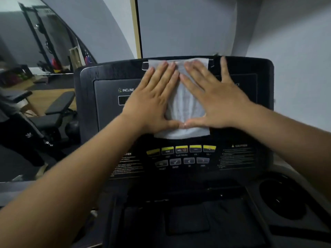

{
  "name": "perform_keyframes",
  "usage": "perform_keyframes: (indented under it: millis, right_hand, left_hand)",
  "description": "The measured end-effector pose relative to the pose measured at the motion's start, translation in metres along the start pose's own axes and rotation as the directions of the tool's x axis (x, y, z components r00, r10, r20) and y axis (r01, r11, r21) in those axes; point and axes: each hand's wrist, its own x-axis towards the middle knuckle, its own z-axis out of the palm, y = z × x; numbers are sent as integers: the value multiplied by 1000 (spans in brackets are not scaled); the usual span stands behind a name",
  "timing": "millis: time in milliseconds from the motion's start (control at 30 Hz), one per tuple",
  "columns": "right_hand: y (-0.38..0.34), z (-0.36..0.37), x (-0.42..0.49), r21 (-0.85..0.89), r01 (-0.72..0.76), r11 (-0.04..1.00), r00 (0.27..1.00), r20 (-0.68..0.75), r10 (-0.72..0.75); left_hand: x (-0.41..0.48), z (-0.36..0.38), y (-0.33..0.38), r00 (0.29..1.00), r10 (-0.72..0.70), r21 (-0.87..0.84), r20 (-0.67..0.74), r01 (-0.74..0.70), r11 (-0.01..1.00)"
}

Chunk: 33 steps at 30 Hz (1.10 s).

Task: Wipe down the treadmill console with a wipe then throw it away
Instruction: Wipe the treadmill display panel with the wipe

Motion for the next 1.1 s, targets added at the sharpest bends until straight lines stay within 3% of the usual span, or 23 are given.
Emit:
perform_keyframes:
  millis: [133, 367, 600, 733, 800, 900, 967, 1100]
  right_hand:
    - [-12, 13, -15, 17, -21, 1000, 1000, -18, 22]
    - [-75, 73, -115, 157, 86, 984, 994, -84, -74]
    - [17, 44, -42, 39, -46, 998, 995, -86, 49]
    - [50, 33, -30, 62, -51, 997, 993, -103, 58]
    - [42, 27, -37, 98, -68, 993, 984, -155, 83]
    - [12, 21, -40, 306, -93, 947, 942, -283, 184]
    - [-4, 29, -38, 373, -110, 921, 937, -271, 222]
    - [-16, 55, -51, 337, -155, 929, 947, -217, 237]
  left_hand:
    - [-11, 6, 10, 999, 45, -28, -16, -45, 999]
    - [-101, 54, 98, 996, 68, -180, -63, -78, 981]
    - [14, 17, 55, 992, 44, -97, -121, -56, 994]
    - [50, 3, 45, 991, 61, -48, -120, -67, 997]
    - [45, 7, 50, 991, 54, -52, -123, -61, 997]
    - [42, 10, 64, 989, 38, -93, -144, -52, 994]
    - [41, 10, 75, 988, 44, -112, -150, -61, 992]
    - [27, 19, 91, 989, 43, -139, -143, -64, 988]
